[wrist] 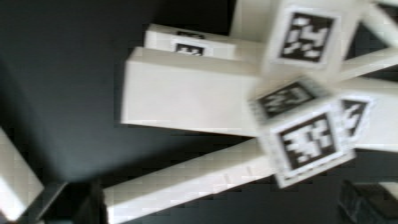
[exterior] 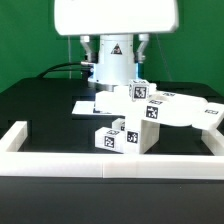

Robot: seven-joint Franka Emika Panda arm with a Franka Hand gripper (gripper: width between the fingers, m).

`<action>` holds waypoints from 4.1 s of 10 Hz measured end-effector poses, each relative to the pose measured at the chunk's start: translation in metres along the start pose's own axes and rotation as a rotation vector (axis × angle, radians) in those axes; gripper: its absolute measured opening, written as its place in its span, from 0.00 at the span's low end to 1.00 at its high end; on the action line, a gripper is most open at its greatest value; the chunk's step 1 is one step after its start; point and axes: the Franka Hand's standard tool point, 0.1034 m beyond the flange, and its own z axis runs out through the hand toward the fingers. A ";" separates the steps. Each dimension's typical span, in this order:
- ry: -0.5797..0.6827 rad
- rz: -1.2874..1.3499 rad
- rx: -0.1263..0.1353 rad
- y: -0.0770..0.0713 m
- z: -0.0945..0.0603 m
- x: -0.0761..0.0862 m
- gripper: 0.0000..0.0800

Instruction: Assemble chair

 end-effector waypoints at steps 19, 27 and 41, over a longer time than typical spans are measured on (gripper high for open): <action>0.012 -0.130 -0.031 -0.017 0.034 -0.005 0.49; 0.014 0.005 -0.029 -0.018 0.034 -0.005 0.36; 0.038 0.579 -0.018 -0.020 0.034 -0.003 0.36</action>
Offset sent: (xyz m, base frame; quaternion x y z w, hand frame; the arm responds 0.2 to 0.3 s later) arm 0.0000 0.0000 0.0000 0.0000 0.0000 0.0000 1.0000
